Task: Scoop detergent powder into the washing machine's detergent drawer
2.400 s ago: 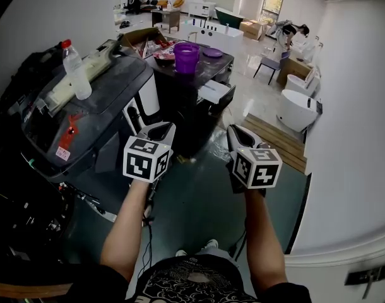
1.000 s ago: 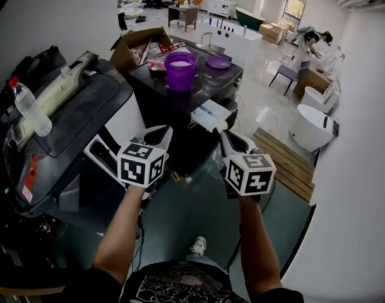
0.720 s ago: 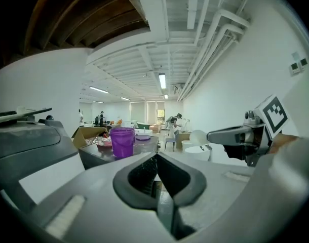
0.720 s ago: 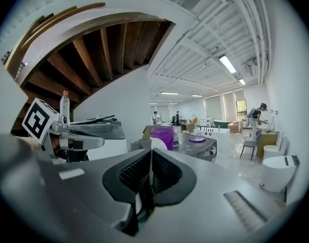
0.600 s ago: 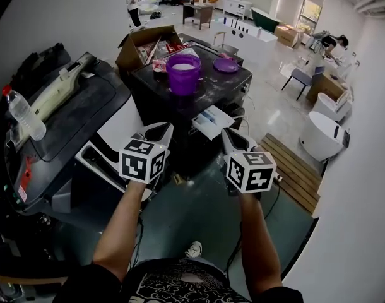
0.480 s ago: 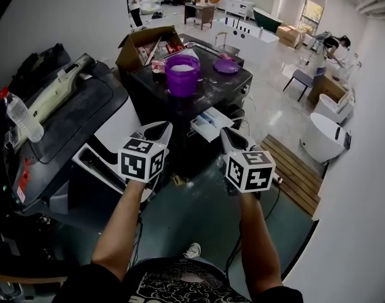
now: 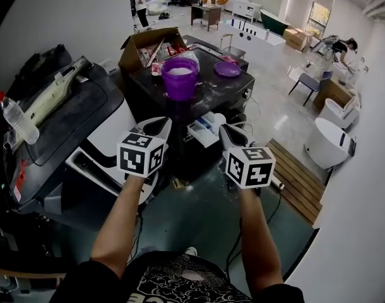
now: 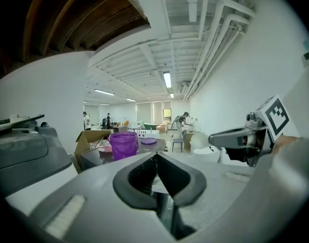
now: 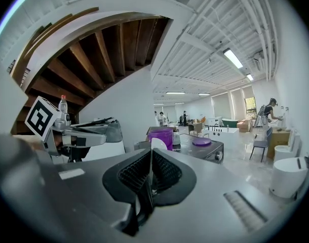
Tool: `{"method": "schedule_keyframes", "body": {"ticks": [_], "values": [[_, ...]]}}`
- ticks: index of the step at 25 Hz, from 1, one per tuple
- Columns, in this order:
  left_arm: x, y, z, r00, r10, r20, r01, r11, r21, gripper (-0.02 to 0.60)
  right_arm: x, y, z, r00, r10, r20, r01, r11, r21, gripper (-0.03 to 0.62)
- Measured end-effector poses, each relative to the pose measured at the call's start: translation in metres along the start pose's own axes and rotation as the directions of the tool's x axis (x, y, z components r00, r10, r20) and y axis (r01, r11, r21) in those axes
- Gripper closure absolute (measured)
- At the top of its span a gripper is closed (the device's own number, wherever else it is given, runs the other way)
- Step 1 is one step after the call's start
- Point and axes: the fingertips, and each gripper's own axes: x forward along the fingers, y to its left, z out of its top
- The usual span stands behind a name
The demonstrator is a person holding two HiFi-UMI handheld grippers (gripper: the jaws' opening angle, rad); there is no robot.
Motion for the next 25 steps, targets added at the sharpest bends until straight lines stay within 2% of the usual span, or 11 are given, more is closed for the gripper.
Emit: {"method": "schedule_keyframes", "body": {"ticks": [13, 25], "values": [[0.022, 0.017, -0.008, 0.999, 0.042, -0.024, -0.042, 0.999, -0.005, 0.581, 0.026, -0.013, -0.005, 0.999, 0.031, -0.017, -0.031, 0.999, -0.009, 0.56], [0.062, 0.069, -0.005, 0.997, 0.077, -0.018, -0.077, 0.997, -0.026, 0.581, 0.095, -0.015, 0.012, 0.995, 0.087, -0.046, -0.09, 0.995, -0.054, 0.56]]}}
